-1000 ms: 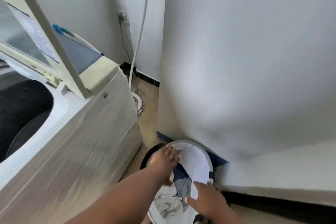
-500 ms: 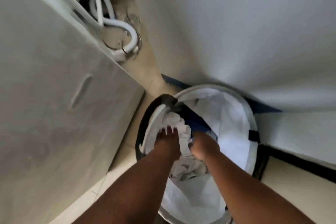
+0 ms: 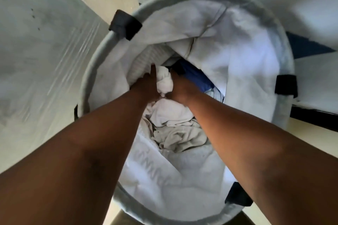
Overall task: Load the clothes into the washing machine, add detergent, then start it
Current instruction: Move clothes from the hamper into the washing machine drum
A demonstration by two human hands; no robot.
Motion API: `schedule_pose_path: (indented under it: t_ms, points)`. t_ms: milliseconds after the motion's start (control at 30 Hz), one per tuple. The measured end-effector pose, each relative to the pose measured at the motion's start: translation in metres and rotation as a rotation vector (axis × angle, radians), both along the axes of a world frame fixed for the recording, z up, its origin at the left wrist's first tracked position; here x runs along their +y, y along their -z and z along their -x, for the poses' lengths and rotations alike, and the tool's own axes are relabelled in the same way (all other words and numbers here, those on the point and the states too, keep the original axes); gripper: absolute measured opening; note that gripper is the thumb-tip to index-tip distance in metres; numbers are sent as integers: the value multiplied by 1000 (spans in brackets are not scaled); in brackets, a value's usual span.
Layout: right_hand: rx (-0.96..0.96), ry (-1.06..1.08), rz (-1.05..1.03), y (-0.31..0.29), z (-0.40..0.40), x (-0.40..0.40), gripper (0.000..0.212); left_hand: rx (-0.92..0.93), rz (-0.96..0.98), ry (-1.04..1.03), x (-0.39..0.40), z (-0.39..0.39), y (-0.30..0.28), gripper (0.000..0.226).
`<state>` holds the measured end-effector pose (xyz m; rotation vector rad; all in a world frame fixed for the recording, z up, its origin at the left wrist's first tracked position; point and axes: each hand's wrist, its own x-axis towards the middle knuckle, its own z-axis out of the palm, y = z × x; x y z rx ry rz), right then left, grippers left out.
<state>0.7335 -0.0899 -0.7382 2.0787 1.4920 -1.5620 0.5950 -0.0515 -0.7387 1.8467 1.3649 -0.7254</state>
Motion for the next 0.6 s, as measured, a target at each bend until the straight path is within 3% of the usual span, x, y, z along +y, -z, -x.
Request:
schedule_pose_path:
  t_ms: [167,233,433,533,600]
  points:
    - [-5,2,7,0,8,-4,34,16,-72,70,12,3,-10,42]
    - [-45,14,-74,-16,7,-10,30,16,-144,98,7,4,-25,32]
    - [9,287,-189,-87,-2,-24,56,-44,-223,-35,-12,-1,-115,39]
    - [110,433,-253,-160,-3,-25,33,-194,-120,-156,-22,4,-170,49]
    - [177,466,-212,-211,-2,-32,34,-259,-55,-177,-28,11,-214,62]
